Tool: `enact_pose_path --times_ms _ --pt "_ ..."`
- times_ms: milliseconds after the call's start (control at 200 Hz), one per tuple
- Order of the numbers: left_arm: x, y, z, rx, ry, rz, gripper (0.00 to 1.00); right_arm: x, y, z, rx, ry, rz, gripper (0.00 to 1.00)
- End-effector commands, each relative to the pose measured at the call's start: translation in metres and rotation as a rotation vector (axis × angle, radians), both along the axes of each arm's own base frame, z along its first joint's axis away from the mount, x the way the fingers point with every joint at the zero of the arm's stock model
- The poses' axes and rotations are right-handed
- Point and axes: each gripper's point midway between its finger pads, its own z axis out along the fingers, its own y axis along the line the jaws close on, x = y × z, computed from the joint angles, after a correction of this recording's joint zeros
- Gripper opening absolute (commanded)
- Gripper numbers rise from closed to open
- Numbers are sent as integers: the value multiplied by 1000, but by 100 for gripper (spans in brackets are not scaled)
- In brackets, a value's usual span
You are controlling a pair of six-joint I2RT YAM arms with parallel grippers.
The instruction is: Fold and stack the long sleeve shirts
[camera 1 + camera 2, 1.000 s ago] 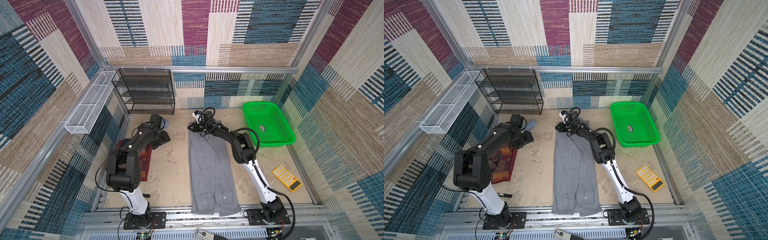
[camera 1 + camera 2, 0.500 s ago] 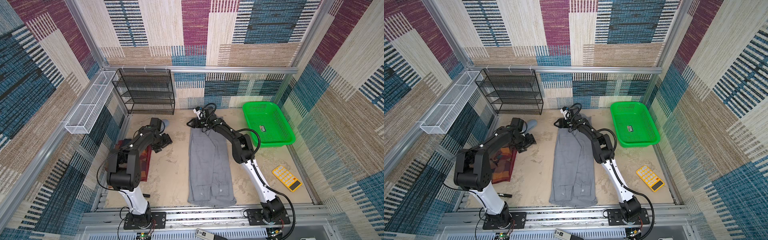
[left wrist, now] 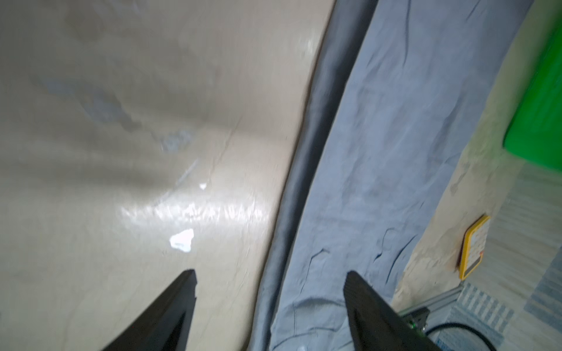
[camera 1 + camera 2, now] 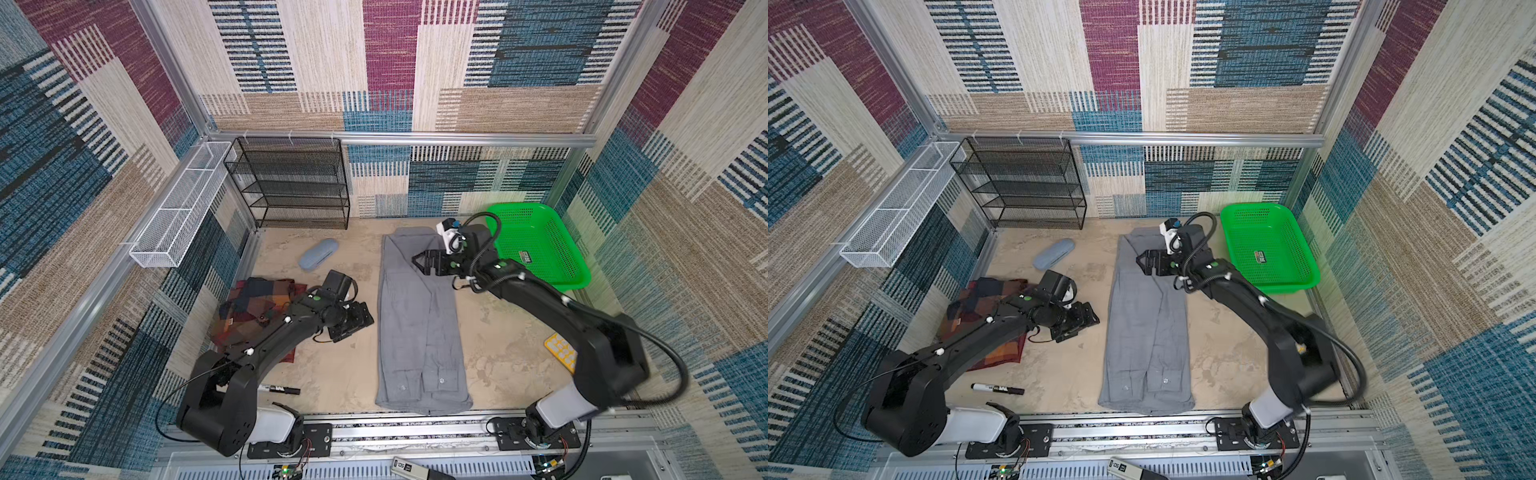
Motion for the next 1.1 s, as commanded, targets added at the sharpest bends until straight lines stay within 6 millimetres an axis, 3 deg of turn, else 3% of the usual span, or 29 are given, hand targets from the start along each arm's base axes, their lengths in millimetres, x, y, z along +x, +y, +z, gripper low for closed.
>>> enact_pose_path --times_ms 0,130,200,310,436,641,841,1097 --pt "-22 -5 -6 -34 31 19 80 -44 -41 -32 -45 116 -141 100" --pt "-56 -12 -13 -76 42 3 85 -113 -73 -83 -53 276 -191 99" --pt "-72 -19 -16 -88 51 -13 86 -147 -80 -110 -16 365 -193 97" --pt "-89 -35 -22 -137 59 -31 86 -181 -80 -125 44 446 -195 93" --pt "-102 -47 -41 -134 96 -46 86 -197 -90 -151 -30 523 -252 91" --pt "-113 -54 -66 -98 152 -59 83 -231 -81 -195 -31 669 -222 81" --pt "-124 -58 -83 -75 173 -66 74 -248 -72 -214 -7 734 -181 74" --pt "-134 -62 -97 -60 201 -76 60 -245 -49 -210 87 721 -105 69"
